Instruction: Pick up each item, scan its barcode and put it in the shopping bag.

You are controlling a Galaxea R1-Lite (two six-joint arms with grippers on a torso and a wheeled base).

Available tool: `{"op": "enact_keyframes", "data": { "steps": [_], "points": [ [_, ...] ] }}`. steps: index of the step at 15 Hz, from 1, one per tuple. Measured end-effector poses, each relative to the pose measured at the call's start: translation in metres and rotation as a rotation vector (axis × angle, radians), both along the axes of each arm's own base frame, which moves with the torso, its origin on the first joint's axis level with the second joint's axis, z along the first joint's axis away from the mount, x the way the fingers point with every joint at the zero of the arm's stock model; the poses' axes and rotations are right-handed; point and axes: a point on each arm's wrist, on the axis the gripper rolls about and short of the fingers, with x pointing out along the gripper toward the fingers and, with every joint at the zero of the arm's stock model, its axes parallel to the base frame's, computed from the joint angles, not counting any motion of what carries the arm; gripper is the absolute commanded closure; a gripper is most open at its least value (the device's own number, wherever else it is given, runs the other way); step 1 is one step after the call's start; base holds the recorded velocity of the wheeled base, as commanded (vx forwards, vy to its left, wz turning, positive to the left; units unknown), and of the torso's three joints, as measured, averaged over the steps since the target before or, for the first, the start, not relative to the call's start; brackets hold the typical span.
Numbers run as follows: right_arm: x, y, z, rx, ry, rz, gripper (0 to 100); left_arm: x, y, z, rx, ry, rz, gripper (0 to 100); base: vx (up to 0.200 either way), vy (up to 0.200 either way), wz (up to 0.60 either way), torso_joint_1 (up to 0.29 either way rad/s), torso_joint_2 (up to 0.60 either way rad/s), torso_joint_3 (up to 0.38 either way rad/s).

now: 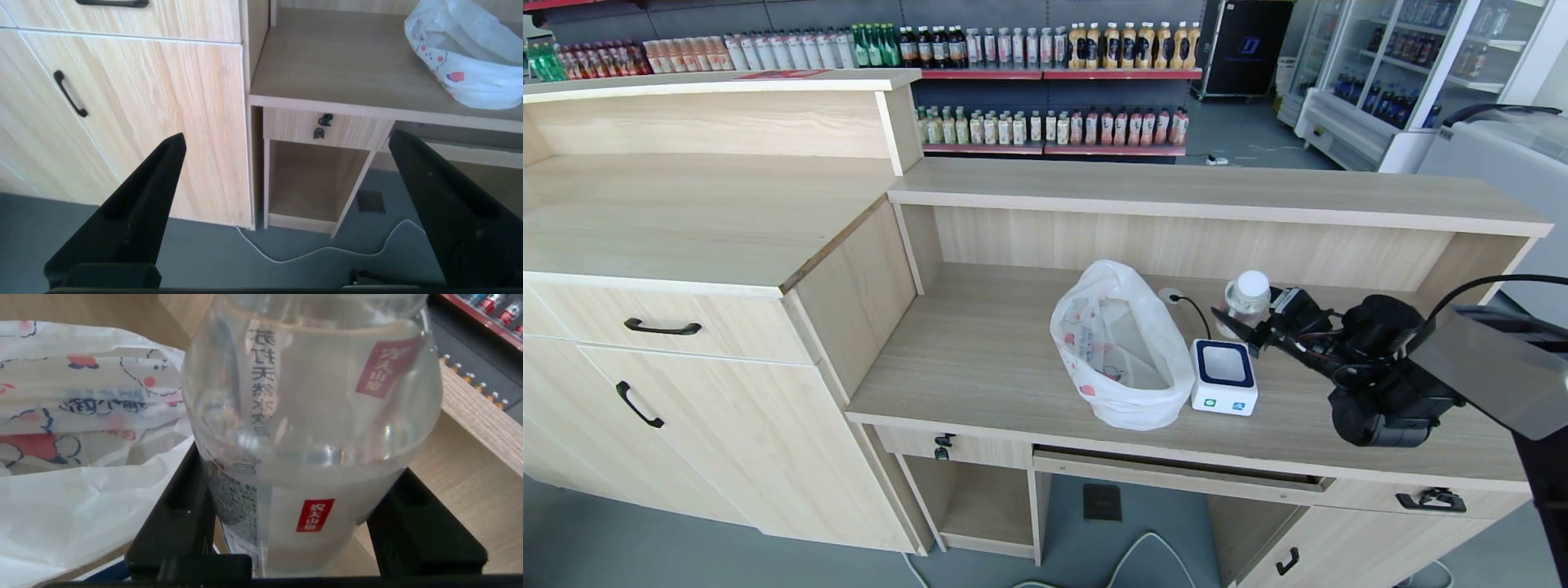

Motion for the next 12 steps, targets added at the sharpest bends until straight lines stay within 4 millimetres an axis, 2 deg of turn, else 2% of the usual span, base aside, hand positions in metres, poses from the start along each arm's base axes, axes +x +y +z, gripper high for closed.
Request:
{"op": "enact_keyframes", "data": {
  "steps": [12],
  "points": [
    [0.0089,0.009,-0.0054,0.001,-0.018,0.021,100,0.0,0.0,0.0,0.0,0.0,0.0,0,0.0,0.0,0.0,0.0,0.0,0.0]
  ]
}}
